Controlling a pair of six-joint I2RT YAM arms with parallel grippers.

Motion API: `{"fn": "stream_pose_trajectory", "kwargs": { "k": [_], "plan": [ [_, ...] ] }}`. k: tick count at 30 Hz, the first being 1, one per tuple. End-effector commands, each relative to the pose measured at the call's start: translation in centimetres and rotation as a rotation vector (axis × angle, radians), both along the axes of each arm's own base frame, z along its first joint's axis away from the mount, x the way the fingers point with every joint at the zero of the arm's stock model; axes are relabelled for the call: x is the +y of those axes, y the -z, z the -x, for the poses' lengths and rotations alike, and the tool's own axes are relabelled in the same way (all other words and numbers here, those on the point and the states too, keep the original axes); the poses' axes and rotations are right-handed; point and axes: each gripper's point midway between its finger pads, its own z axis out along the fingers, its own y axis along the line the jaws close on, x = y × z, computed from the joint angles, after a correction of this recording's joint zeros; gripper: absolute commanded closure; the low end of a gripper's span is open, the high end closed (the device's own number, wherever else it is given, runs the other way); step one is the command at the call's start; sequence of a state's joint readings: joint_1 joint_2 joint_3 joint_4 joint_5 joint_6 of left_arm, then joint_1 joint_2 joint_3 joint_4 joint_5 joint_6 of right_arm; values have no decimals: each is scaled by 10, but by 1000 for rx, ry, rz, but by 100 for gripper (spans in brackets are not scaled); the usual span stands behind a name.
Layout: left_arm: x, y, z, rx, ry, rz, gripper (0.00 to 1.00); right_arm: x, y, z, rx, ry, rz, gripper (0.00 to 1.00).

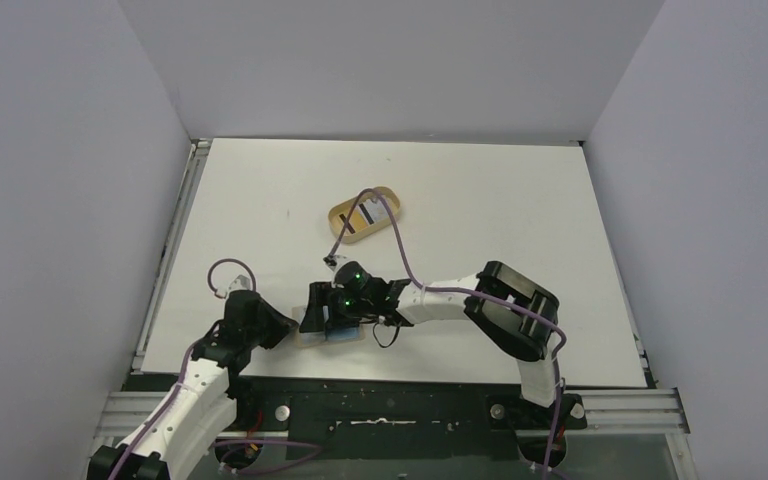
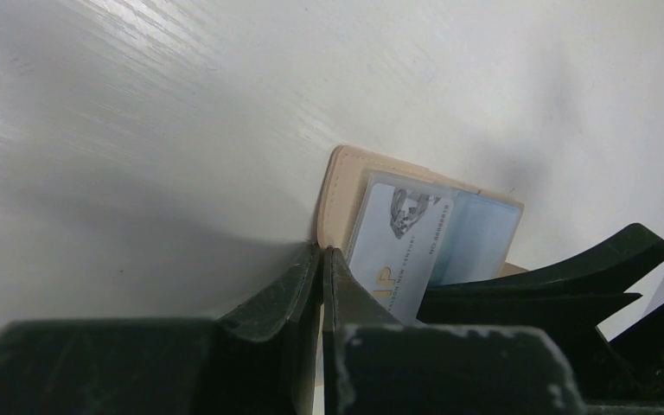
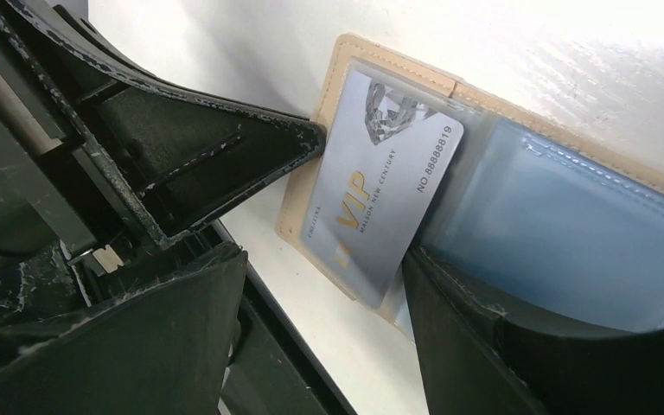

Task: Take the credit cards out of the card holder

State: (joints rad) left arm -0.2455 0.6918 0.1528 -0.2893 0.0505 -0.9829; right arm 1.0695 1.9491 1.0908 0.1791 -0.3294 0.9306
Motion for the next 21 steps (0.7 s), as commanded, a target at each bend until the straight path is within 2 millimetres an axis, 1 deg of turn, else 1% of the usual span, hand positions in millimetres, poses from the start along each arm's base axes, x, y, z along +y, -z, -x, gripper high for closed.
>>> {"fn": "stream_pose_trajectory", "kwargs": {
  "k": [1, 4, 6, 8, 12, 13, 18, 21],
  "plan": [
    [6, 12, 15, 78, 12, -57, 100, 10, -18, -2, 1, 0, -92, 32],
    [6, 12, 15, 74, 12, -57, 100, 19, -34, -3, 34, 0, -219, 33],
    [6, 12, 15, 74, 12, -57, 100, 21, -37, -4, 35, -1, -248, 34],
    [5, 12, 15, 74, 14, -55, 100, 25, -46, -6, 26, -3, -302, 34],
    [5, 12, 16, 73, 15, -51, 100, 34, -69, -9, 42, 0, -467, 35],
    [5, 12, 16, 73, 14, -50, 100, 36, -72, -9, 53, 1, -490, 36],
    [4, 12, 15, 70, 15, -49, 100, 45, -65, -11, 66, -4, -490, 37],
    [3, 11, 15, 66, 14, -47, 100, 45, -48, -13, 73, 6, -389, 37]
  ]
}}
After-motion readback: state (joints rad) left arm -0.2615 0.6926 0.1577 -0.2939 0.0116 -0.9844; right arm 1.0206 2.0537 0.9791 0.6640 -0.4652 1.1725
